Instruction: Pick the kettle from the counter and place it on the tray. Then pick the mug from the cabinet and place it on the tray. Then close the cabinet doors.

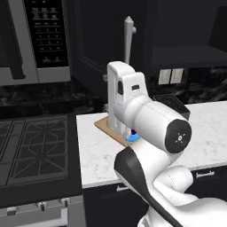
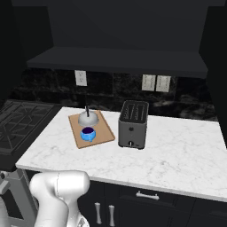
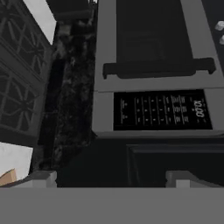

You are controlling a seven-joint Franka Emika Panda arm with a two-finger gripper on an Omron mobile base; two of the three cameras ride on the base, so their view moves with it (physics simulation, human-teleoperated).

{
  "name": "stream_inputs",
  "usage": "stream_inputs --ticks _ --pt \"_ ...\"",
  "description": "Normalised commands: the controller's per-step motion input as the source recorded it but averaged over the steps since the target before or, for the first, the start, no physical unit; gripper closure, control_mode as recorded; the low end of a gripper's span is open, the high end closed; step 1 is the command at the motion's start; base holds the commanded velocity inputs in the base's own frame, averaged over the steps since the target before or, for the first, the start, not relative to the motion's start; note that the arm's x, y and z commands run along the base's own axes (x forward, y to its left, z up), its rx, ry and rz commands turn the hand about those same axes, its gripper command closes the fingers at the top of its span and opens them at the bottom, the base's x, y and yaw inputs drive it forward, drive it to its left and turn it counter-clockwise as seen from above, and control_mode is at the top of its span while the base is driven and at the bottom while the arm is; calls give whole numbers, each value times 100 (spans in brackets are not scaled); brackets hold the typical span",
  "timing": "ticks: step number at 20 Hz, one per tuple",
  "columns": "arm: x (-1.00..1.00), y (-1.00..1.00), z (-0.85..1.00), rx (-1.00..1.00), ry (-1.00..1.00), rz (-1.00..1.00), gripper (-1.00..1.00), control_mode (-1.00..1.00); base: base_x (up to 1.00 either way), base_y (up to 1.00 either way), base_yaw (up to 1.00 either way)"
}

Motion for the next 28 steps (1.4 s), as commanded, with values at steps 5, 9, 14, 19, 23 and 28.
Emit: stream_inputs --ticks 5,9,14,19,23,28 --pt "59 -68 -3 0 17 -18 -100 -100 0 0 0" --pt "66 -63 -13 0 13 -19 -100 -100 0 0 0" --pt "70 -63 -20 0 11 -17 -100 -100 0 0 0" --pt "80 -58 -24 0 11 -13 -100 -100 0 0 0" --pt "93 -51 -22 0 11 -6 -100 -100 0 0 0" --pt "100 -40 -23 0 15 0 -100 -100 0 0 0"
